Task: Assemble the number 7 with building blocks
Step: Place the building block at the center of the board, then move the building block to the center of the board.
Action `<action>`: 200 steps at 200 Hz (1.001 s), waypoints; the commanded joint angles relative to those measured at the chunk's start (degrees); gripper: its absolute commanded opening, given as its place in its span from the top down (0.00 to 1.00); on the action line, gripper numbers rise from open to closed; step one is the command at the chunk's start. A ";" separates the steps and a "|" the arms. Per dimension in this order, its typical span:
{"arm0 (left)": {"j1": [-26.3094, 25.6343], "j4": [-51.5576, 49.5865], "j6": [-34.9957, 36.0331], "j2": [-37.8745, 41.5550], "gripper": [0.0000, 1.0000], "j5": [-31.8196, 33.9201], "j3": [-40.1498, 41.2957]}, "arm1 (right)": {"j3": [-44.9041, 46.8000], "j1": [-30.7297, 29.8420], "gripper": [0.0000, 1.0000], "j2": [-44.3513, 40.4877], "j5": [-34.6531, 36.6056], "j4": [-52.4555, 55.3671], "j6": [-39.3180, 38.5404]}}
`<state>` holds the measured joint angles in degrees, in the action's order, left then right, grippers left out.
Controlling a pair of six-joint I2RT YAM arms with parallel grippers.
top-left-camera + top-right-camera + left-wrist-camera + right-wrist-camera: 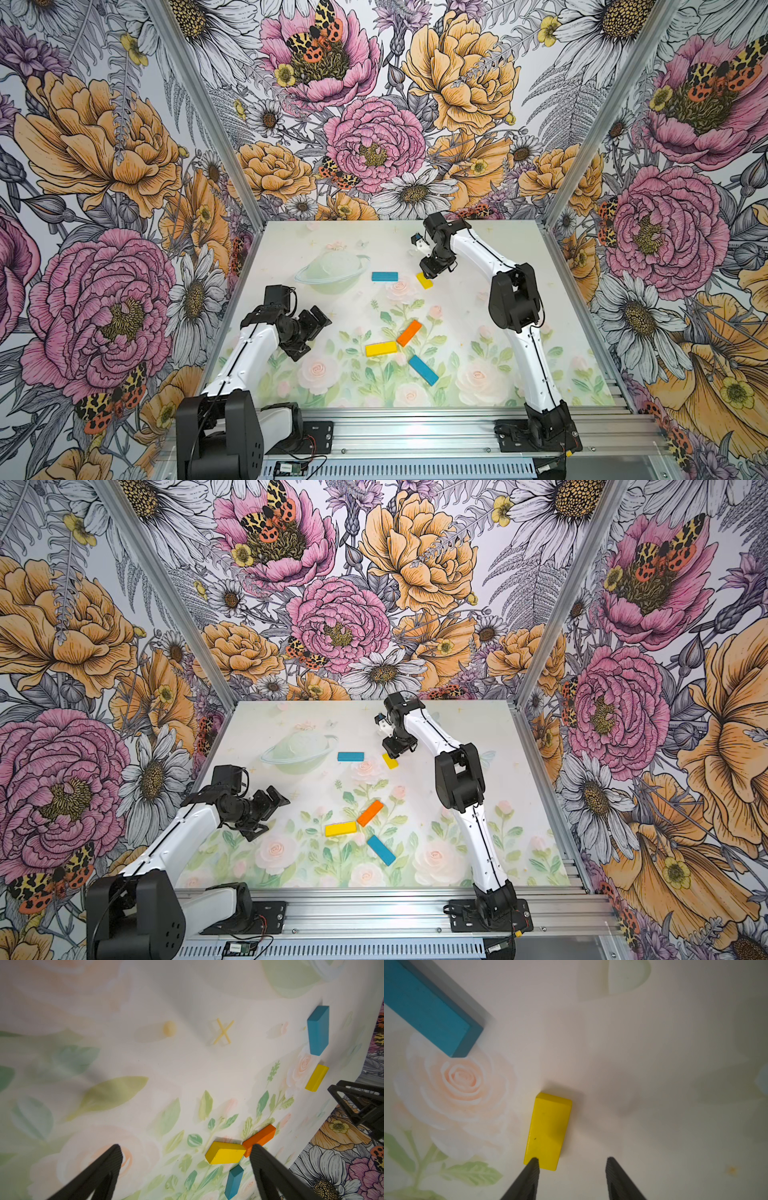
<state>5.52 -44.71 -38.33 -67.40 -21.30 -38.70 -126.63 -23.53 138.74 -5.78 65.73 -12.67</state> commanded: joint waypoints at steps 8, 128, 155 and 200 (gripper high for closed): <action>0.79 1.27 1.59 0.21 0.01 -1.14 -0.75 | -0.86 -0.72 0.44 1.96 -5.70 0.09 2.28; 0.81 1.35 2.09 -1.45 0.01 -0.89 -2.17 | -1.39 -1.35 0.48 3.97 0.59 0.07 2.23; 0.81 1.32 2.20 -1.86 0.01 -0.85 -2.50 | -1.42 -1.48 0.52 4.63 -0.23 0.09 2.55; 0.81 1.33 2.28 -2.04 0.01 -0.50 -2.78 | -1.60 -2.64 0.57 5.14 -1.02 0.07 2.05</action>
<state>5.52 -44.56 -37.26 -69.01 -21.32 -39.55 -126.61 -24.95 142.39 -6.46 65.80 -10.11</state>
